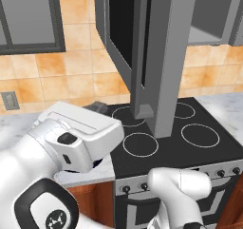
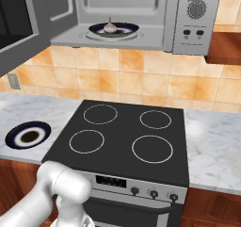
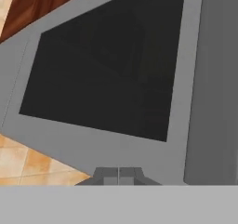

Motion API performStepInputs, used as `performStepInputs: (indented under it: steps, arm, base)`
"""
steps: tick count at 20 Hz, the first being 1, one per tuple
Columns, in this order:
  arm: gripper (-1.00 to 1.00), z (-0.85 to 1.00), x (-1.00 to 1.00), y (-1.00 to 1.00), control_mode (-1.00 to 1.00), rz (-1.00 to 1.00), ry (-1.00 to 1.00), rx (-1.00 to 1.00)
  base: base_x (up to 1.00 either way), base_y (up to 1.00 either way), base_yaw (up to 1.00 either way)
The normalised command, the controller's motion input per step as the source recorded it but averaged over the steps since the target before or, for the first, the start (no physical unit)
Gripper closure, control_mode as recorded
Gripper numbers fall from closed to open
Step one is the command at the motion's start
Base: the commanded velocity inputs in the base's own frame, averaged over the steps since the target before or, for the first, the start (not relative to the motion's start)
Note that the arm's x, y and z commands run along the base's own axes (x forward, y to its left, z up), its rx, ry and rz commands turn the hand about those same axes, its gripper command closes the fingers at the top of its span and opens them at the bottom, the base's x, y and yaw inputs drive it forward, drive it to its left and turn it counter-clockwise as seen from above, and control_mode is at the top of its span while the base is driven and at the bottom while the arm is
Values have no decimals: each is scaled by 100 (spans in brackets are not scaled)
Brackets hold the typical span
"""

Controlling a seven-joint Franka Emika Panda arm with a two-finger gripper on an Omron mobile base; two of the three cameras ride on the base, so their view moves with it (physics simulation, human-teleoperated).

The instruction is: Pick the garlic from the counter and place it in the microwave. Then turn on the microwave.

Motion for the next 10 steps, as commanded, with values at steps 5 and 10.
performStepInputs:
  steps: [5,10]
  arm:
    - [100,-2,26,6,-100,-9,-1,0]
    - [100,0,23,3,-100,-9,-2,0]
  base:
    - [0,0,0]
    - [0,0,0]
